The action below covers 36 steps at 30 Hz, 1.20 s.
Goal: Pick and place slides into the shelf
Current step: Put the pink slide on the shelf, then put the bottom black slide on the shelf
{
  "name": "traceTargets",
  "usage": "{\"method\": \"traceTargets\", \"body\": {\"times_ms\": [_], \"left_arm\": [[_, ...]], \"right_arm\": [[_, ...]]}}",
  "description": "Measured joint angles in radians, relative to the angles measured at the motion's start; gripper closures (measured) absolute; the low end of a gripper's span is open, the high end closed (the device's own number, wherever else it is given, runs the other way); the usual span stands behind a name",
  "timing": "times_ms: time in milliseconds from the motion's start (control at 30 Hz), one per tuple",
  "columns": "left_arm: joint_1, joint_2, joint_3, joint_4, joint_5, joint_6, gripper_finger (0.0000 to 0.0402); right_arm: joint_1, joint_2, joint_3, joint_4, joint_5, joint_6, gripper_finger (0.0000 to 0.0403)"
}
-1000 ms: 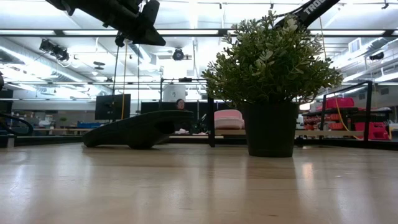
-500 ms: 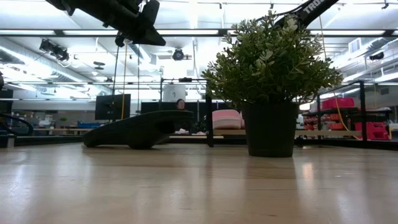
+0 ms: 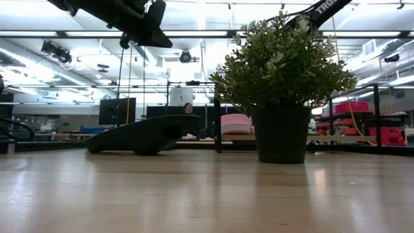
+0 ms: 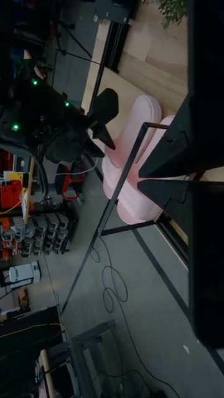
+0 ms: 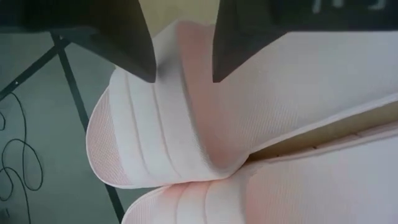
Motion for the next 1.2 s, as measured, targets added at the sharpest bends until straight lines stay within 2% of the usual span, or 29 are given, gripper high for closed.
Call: {"method": "traceTargets", "body": {"times_ms": [300,433,533,700,867,1000,1200], "left_arm": [[0.000,0.000,0.000,-0.051,0.000,-0.027,0.0388],[0.000,0.000,0.000,-0.050,0.002,-0.037,0.0379],[0.000,0.000,0.000,-0.050,0.050,-0.050,0.0377],[0.000,0.000,0.000,-0.049,0.122,-0.088,0.0387],[0.000,-0.034,0.000,-0.069,0.132,-0.137,0.0388],[0.019,-0.096,0.000,-0.142,0.134,-0.186,0.0381],[0.055,-0.219,0.000,-0.363,0.145,-0.357,0.0379]], "right_arm": [[0.047,-0.004,0.033,-0.020,0.001,-0.031,0.0227],[0.069,-0.004,0.139,-0.055,0.001,-0.046,0.0229],[0.083,-0.004,0.276,-0.105,-0.009,0.010,0.0229],[0.112,-0.005,0.497,-0.200,-0.110,0.194,0.0229],[0.163,-0.005,0.639,-0.309,-0.275,0.420,0.0229],[0.247,-0.005,0.671,-0.337,-0.372,0.518,0.0231],[0.398,-0.005,0.631,-0.341,-0.384,0.539,0.0231]]}}
